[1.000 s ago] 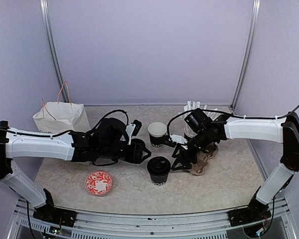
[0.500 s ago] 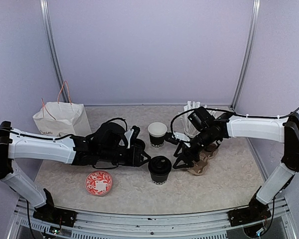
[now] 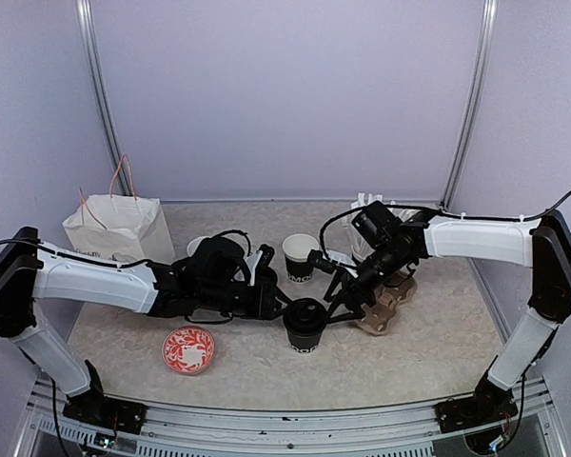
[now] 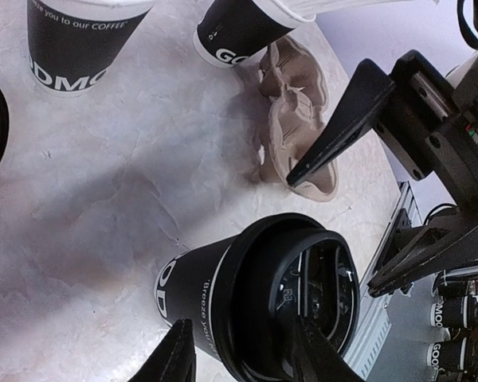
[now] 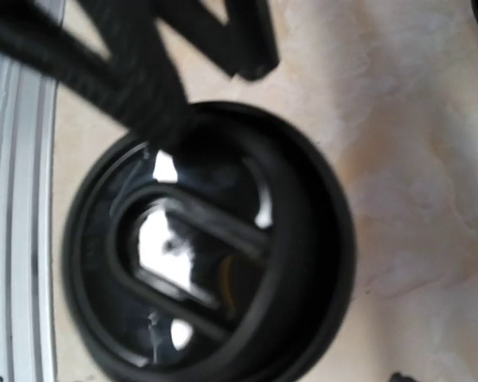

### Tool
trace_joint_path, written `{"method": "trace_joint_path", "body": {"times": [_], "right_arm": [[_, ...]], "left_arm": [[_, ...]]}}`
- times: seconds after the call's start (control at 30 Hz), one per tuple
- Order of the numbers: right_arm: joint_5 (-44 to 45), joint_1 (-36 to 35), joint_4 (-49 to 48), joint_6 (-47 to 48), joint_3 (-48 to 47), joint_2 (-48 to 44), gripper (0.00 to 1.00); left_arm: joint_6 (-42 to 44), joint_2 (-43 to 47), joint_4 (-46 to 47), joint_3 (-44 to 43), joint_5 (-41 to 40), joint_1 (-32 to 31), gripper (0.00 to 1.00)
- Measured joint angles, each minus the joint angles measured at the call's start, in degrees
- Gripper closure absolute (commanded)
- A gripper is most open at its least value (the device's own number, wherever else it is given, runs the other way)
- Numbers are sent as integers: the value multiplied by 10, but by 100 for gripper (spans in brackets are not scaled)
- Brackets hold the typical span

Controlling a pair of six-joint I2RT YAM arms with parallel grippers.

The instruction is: Pack the takeout coffee

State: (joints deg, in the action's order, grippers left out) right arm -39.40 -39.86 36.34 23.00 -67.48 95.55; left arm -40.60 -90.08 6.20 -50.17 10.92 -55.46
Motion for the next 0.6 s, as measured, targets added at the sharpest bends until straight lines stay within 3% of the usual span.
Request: {"method": "trace_joint_path", "body": {"times": [0.37,0.6], "right_arm": [[13,-3,2,-24,-12,30,36],[13,-5,3,-31,-12,30,33]], "left_arm": [[-2,-23,23,0,13,4,77],[-1,-23,25,-1,8,7,64]]}}
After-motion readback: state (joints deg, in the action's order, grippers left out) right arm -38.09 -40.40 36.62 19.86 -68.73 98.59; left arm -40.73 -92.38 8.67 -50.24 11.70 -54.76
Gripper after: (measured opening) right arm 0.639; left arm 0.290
